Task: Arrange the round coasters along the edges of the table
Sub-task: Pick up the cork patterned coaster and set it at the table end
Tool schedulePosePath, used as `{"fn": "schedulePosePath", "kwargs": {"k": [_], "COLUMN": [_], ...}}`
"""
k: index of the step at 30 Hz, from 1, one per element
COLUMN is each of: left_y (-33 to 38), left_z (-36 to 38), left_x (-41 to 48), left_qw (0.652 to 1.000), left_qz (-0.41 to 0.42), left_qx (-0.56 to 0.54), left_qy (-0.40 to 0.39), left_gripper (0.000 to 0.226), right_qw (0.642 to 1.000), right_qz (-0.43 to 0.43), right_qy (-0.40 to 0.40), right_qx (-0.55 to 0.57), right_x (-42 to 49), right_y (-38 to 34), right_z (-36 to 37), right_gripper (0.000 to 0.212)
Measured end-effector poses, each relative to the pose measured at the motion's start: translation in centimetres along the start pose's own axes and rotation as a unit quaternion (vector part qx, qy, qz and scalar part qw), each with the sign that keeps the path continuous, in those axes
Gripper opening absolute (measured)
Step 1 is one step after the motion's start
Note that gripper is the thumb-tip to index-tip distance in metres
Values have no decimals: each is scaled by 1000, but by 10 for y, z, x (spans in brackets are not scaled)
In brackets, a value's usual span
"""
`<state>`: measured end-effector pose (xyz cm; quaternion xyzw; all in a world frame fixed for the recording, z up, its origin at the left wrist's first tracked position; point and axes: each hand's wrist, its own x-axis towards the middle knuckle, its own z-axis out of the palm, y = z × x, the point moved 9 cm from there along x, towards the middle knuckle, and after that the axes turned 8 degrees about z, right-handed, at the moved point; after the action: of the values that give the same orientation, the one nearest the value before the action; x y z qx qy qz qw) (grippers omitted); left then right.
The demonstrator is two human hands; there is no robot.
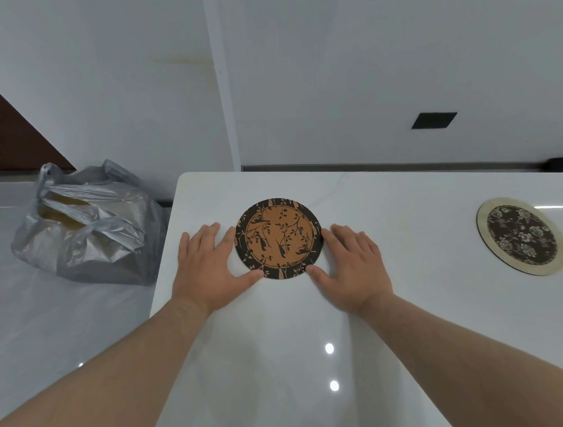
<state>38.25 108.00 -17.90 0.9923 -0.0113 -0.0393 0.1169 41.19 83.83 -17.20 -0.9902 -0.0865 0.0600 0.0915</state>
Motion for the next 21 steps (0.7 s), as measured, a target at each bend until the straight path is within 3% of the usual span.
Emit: {"fn": "schedulePosePath", "kwargs": {"k": [12,16,21], "left_y": [-1,0,0], "left_z": [-2,-6,-20], "left_x": [0,2,2], "left_qw": [1000,998,990], "left_qz": [-7,-17,3], "left_qx": [-10,-34,-50], "left_qy": [2,-47,-134], "left_gripper": [96,93,63], "right_qw": [1000,999,988], "right_qz": [4,17,-10], "right_qy": [-21,-48,-151], "right_qx": [-4,16,8], "right_x": [3,5,4], "right_y": [1,-2,-8], "right_z": [2,-3,-13], "right_gripper": [78,79,68]}}
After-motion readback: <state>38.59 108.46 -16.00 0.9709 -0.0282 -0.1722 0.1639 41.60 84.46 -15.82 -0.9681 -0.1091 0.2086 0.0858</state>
